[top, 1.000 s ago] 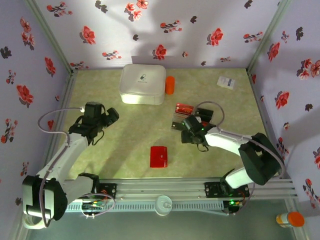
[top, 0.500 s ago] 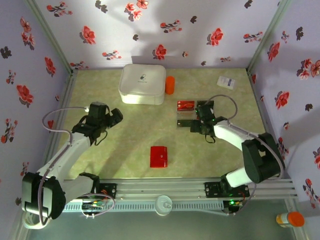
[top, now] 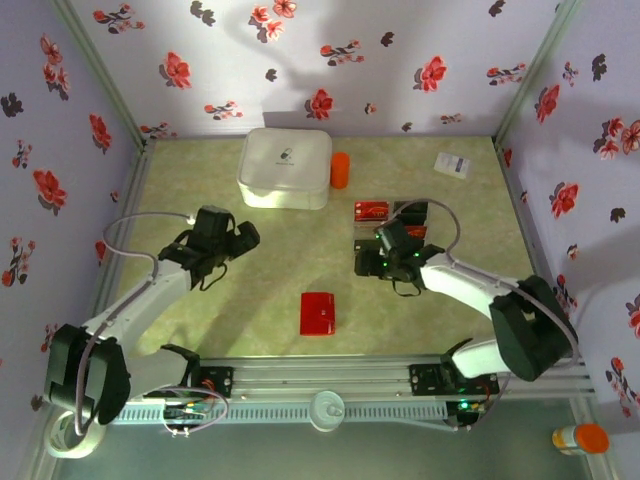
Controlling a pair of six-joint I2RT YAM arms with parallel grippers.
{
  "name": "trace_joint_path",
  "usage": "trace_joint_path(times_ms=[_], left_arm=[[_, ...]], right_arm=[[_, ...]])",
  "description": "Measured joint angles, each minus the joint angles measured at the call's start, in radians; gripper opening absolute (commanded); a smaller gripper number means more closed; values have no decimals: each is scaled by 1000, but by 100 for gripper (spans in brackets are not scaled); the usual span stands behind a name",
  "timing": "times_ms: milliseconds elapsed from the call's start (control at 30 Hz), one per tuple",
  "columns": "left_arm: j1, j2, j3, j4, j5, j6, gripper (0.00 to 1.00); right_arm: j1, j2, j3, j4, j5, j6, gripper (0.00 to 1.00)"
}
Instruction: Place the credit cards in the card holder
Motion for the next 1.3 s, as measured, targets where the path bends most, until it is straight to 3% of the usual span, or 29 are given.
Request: trace_joint_path(times_ms=[433,667,1000,1300], left_arm=[[-86,37,0,21,-9,-29,100],[-118,37,1,24,-19,-44,100],[-171,-13,-7,24,-19,-71,100],[-236,-80,-78,14,-20,-123,100]], right_arm=[[9,213,170,40,29,-23,75],[-13,235,193,38,20,-61,75],[97,-12,49,55,-100,27,76],[134,-218,-251,203,-226,291,49]])
